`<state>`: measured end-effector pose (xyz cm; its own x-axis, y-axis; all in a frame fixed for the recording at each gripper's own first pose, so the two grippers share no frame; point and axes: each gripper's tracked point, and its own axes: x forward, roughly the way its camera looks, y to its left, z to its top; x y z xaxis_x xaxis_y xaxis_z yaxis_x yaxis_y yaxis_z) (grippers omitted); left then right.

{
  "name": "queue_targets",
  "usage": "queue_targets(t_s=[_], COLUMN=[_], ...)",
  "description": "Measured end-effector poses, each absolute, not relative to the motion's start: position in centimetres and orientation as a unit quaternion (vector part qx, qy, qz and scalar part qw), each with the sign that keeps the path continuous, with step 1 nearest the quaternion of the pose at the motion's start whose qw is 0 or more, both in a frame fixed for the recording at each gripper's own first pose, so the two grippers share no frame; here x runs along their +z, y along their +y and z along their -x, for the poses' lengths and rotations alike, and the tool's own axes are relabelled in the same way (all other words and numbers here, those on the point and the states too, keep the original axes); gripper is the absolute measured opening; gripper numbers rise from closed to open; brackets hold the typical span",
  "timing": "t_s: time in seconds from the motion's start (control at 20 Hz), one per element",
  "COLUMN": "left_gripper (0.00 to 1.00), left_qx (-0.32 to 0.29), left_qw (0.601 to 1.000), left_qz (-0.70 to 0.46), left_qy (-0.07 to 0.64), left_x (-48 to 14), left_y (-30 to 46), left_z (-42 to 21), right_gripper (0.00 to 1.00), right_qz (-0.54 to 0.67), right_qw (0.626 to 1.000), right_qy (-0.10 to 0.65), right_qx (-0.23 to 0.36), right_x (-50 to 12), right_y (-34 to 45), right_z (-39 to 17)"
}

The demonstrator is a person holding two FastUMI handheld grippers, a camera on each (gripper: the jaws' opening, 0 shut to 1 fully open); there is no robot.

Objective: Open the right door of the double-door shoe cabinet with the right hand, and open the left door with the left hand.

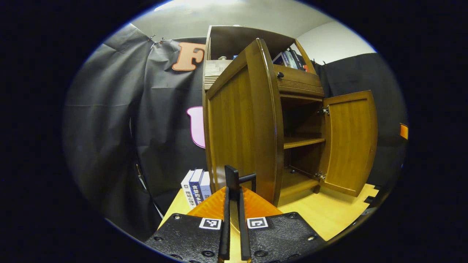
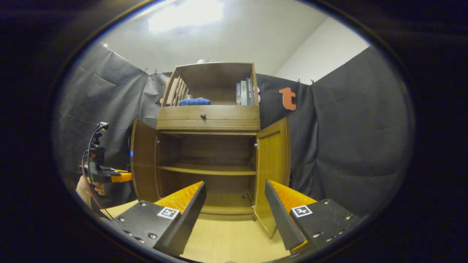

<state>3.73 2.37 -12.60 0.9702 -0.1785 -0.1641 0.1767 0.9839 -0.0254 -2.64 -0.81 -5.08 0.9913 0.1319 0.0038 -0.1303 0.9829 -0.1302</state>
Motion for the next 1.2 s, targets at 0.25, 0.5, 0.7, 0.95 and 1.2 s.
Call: queue_targets(t_s=[0.25,0.5,0.7,0.95,1.2], left_gripper=[0.05,0.04,0.01,0.00,0.02], left_qx=[-0.081,-0.062,-0.047,-0.073,-0.097], left_qw=[0.993,0.995,0.996,0.995,0.994], left_qz=[0.009,0.002,-0.003,-0.005,0.007], left_qy=[0.089,0.081,0.076,0.069,0.055], left_x=[-12.8,-12.9,-13.1,-13.2,-13.2], left_y=[4.4,6.7,9.5,10.9,11.6], left_z=[-3.4,-3.6,-3.7,-4.0,-4.2], right_gripper=[0.96,0.94,0.94,0.96,0.96], right_qz=[0.063,0.062,0.064,0.060,0.067], right_qw=[0.996,0.996,0.996,0.996,0.995], right_qy=[-0.006,0.001,0.001,-0.002,0.003], right_qx=[0.066,0.065,0.067,0.069,0.077], right_x=[-5.2,-5.9,-6.0,-6.0,-7.0], right_y=[-0.6,-0.5,-0.2,0.2,1.2], right_z=[2.4,2.6,2.6,2.7,2.8])
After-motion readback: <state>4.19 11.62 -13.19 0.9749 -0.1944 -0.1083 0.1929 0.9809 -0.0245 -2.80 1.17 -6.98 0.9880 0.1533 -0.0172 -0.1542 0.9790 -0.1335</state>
